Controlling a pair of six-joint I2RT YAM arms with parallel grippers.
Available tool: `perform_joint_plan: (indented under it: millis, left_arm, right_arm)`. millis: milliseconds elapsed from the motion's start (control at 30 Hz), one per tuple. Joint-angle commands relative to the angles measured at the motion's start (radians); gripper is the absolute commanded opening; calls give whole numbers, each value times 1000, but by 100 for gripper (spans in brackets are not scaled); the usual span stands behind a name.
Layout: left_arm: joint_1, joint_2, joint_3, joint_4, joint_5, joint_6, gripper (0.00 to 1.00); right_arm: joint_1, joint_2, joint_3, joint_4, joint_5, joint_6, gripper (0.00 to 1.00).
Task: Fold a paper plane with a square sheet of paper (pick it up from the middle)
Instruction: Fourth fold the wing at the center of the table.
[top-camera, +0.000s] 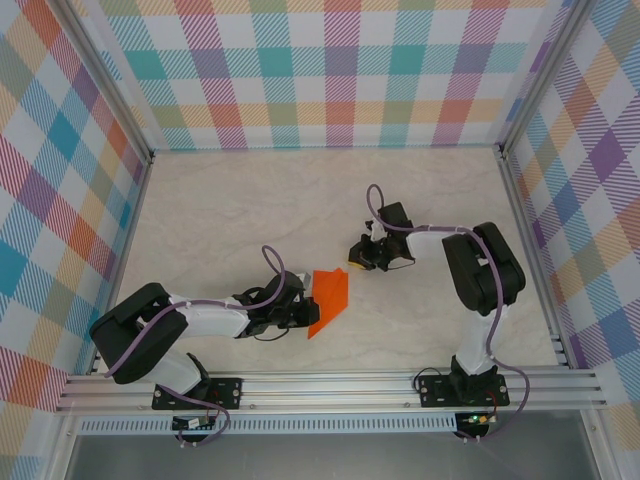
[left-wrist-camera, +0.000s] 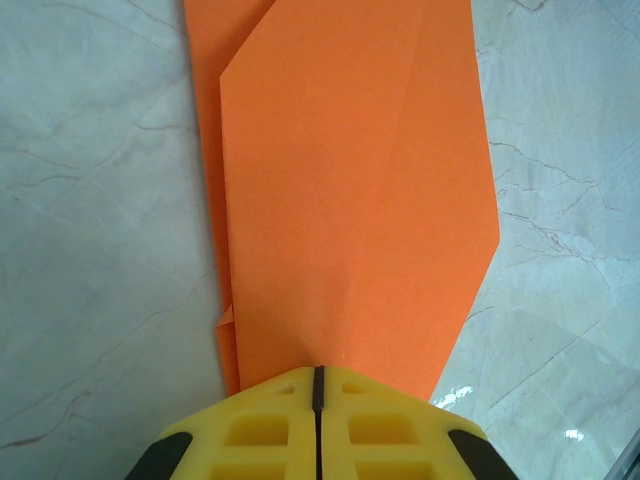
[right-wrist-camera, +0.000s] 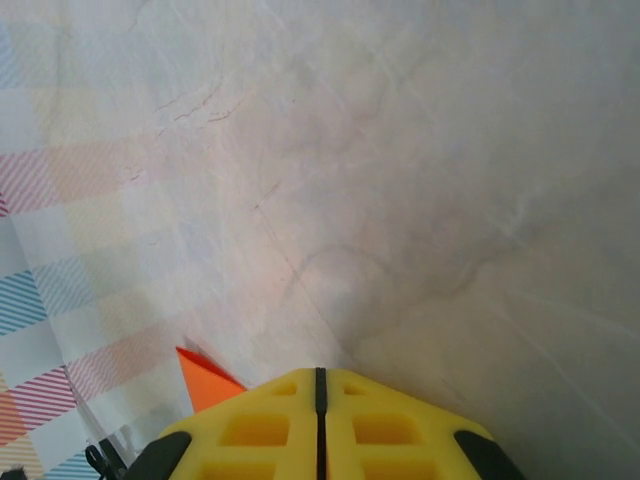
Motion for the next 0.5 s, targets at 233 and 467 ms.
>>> perform_joint_plan:
  millis: [233, 467]
  left_arm:
    - [-15, 33, -50, -186, -32, 7, 6]
    - [-15, 34, -53, -187, -32, 5, 7]
  right_arm:
    - [182, -188, -143, 49, 27, 47, 0]
    - [309, -160, -177, 92, 82, 106, 0]
